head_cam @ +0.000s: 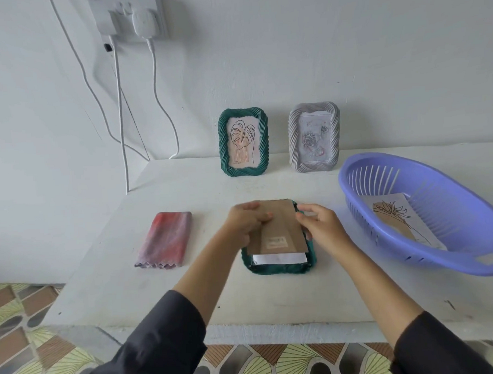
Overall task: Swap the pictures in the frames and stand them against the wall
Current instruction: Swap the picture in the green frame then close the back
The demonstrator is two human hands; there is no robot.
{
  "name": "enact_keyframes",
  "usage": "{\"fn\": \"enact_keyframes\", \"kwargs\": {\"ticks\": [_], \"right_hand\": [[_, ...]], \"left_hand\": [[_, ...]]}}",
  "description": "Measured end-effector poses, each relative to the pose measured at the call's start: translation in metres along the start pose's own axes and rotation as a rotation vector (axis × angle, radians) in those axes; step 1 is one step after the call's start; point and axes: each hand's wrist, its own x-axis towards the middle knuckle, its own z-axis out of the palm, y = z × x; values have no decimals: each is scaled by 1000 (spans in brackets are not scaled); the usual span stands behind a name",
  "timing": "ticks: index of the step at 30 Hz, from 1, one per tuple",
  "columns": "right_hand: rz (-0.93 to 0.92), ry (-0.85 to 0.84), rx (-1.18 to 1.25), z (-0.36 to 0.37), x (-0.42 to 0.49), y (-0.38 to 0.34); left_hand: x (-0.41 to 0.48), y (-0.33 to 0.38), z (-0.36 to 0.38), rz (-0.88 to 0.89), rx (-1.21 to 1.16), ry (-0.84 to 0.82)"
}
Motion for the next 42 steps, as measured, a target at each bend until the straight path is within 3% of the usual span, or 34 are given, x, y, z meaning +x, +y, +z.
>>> {"fn": "enact_keyframes", "kwargs": {"ticks": [6,9,24,33,42], "right_hand": [[114,16,-2,1,2,11],[116,4,2,1,5,10],[156,4,-13,8,17,12],[162,34,-120,10,17,12],[129,39,-242,11,15,5]], "left_hand": [[11,-15,15,118,388,136],[14,-16,15,161,472,151],[23,-17,11,250,679,146],[30,-29,-13,257,793,232],[35,-40,-18,294,825,183]]}}
